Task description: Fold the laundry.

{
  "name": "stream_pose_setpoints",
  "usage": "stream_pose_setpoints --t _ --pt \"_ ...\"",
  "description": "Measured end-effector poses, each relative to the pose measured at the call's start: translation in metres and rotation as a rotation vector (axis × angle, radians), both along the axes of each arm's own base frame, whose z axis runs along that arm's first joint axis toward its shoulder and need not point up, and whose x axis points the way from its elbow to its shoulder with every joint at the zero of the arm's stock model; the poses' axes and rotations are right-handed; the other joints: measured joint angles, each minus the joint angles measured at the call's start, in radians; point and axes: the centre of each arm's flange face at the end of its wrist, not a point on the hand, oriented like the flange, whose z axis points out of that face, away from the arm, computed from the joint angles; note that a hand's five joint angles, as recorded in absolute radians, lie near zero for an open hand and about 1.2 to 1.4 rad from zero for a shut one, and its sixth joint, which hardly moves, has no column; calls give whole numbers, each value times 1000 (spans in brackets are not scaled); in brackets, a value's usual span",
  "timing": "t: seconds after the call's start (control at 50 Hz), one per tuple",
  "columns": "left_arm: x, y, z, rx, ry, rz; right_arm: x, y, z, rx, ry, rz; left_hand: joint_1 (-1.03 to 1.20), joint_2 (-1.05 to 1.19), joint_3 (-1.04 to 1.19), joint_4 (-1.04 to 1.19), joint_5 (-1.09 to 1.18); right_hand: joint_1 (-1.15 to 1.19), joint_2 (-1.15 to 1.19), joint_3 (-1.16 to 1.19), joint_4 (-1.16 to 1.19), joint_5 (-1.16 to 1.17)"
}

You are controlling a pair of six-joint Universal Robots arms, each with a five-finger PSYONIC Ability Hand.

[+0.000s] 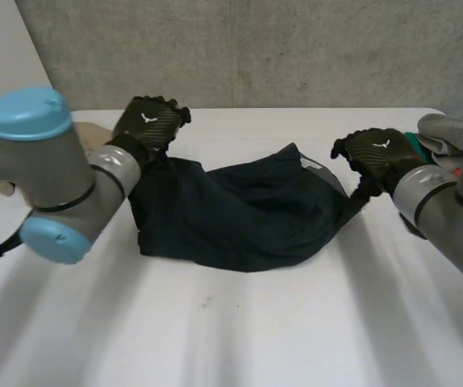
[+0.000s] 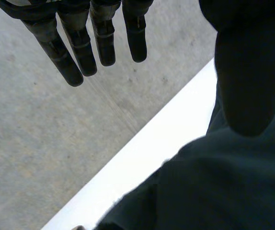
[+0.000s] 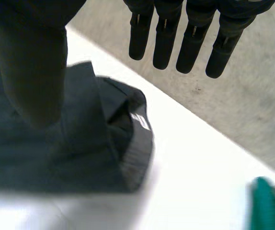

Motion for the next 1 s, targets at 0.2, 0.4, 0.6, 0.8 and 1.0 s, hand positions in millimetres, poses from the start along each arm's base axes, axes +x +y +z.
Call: stream_pose_setpoints --t 0.2,0.4,0.6,0.8,1.0 --pt "41 61 19 103 -24 36 -4 32 13 -185 432 209 252 238 235 247 249 0 0 0 0 0" --pt "54 82 -37 423 -55 -1 23 53 -27 -349 539 534 239 241 243 243 250 -32 -2 0 -33 -34" --pt "49 42 -93 482 -119 67 41 25 -81 -411 576 536 186 179 187 182 181 -23 0 1 -17 -4" --pt "38 12 -118 365 -172 87 48 2 -106 -386 580 481 217 217 214 223 226 592 686 679 696 712" --pt "23 -1 -113 184 -179 52 46 -9 -96 -318 490 374 771 829 506 841 815 628 727 733 774 785"
